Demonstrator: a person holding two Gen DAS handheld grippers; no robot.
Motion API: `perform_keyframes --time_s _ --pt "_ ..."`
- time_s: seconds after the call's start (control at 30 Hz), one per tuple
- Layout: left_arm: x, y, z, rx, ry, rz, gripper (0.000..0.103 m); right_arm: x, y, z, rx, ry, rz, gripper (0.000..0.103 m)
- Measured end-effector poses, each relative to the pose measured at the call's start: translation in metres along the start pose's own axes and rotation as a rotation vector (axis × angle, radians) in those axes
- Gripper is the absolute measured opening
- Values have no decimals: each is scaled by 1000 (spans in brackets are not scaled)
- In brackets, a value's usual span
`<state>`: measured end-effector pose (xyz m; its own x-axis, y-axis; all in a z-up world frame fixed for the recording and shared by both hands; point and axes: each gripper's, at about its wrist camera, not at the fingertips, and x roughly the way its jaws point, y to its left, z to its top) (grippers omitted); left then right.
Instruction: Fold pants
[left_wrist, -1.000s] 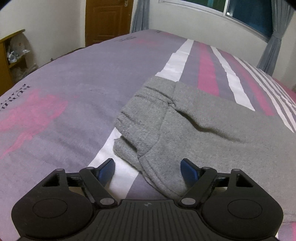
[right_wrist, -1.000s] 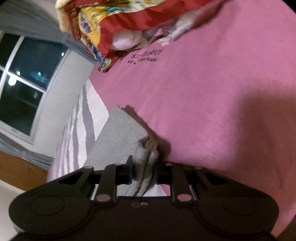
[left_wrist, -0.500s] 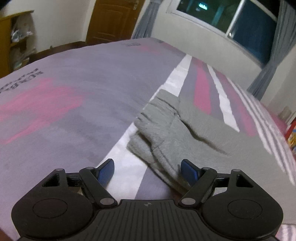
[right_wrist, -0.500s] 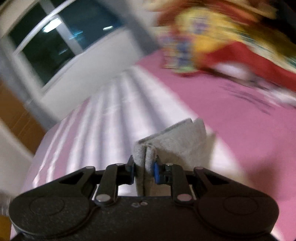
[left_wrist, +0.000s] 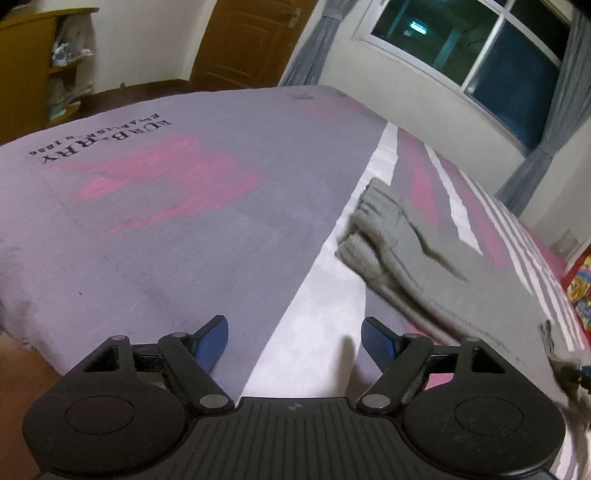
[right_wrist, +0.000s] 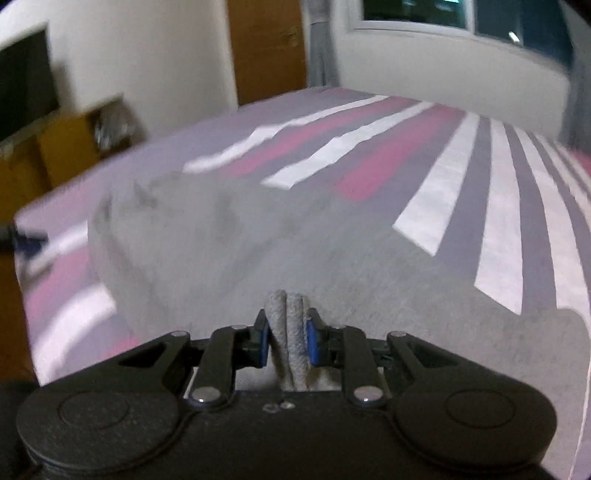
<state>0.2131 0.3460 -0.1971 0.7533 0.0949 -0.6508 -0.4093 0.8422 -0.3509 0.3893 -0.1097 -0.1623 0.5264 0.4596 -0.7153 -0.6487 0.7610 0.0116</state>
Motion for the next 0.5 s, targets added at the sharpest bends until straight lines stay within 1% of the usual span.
perform_keyframes --time_s 0.07,0.13,0.27,0.37,0.5 --pt "1 -3 -3 28 0 9 79 -3 2 -2 -26 -10 -8 20" --pt "0 -6 -5 48 -2 15 79 -3 13 -1 -65 -8 -16 20" --pt "1 -12 -8 74 -1 19 79 -10 32 -2 -126 -22 9 20" --pt "-1 -12 -9 74 -1 16 79 -10 46 -3 -138 -30 28 19" --pt "-4 -14 -9 79 7 14 79 -4 55 -5 -119 -24 72 20"
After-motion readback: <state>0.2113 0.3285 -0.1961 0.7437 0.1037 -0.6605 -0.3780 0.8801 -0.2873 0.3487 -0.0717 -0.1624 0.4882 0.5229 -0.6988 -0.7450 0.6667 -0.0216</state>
